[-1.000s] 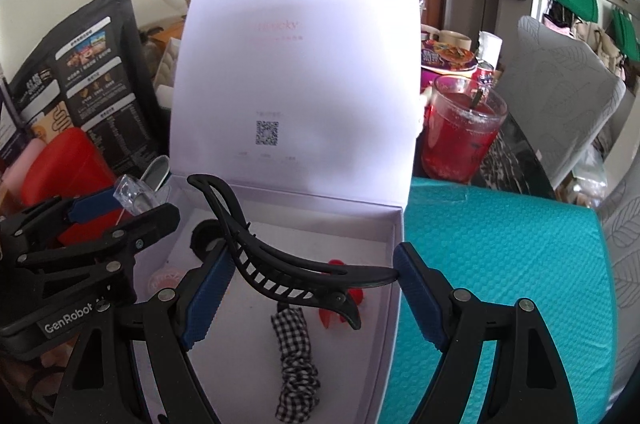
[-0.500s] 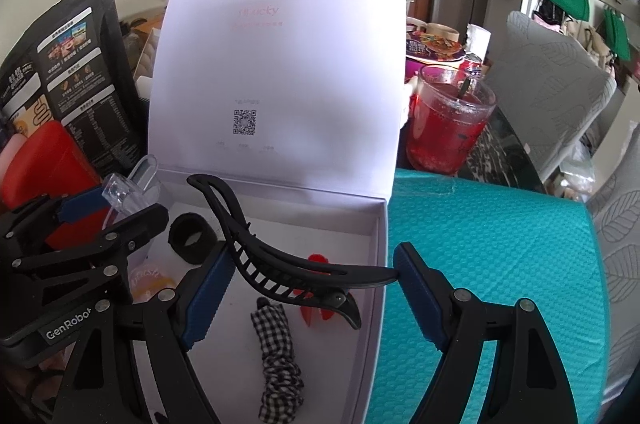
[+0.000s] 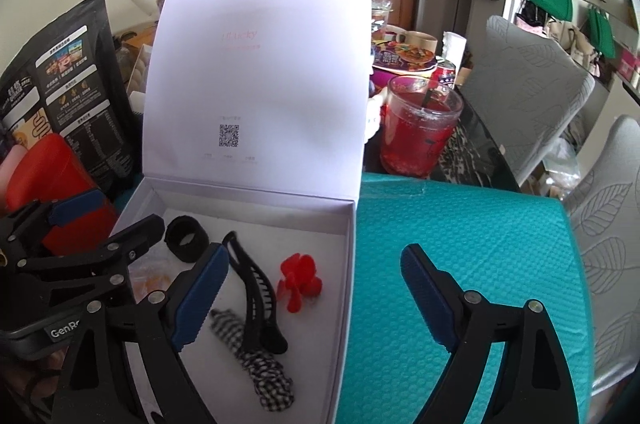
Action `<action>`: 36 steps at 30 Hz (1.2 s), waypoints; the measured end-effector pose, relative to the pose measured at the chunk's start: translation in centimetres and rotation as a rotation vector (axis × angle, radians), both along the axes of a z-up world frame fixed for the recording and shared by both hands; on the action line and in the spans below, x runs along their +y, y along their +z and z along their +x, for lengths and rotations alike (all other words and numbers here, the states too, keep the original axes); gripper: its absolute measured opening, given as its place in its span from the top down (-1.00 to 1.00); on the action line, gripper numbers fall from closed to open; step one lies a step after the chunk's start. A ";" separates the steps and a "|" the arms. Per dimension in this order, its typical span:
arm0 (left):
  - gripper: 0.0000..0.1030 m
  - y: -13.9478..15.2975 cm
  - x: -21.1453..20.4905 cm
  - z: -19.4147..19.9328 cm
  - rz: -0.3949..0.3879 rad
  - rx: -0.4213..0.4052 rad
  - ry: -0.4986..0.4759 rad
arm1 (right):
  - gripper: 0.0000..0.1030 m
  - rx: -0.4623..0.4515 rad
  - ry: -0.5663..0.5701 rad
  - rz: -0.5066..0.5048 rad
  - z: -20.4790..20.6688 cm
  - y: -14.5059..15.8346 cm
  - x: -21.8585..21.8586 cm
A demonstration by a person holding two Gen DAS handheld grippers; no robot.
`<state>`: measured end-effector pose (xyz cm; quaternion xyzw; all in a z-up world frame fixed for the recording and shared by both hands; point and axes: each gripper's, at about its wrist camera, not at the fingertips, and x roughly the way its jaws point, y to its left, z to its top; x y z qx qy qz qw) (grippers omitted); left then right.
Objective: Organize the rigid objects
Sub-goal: 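Open the right tool to drop the black clip in the box while the left tool releases the holder, then withdraw both tools from the box toward the pearly clip and lollipop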
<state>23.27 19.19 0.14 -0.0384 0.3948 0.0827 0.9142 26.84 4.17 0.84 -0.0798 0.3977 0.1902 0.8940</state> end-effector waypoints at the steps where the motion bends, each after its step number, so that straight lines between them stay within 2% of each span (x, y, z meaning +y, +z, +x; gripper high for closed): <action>1: -0.53 0.1 0.0 -0.1 -0.002 0.000 -0.002 | -0.73 -0.004 -0.003 -0.001 -0.2 0.2 -0.1; 15: -0.53 4.0 -1.7 -2.5 0.016 -0.073 -0.022 | -0.72 -0.076 -0.024 0.013 -2.8 4.0 -1.9; 26: -0.53 8.7 -3.2 -7.0 0.038 -0.150 -0.023 | -0.73 -0.164 -0.020 0.042 -7.4 8.3 -3.8; 36: -0.53 11.7 -4.6 -11.8 0.045 -0.204 -0.023 | -0.73 -0.231 -0.019 0.058 -12.4 11.2 -5.8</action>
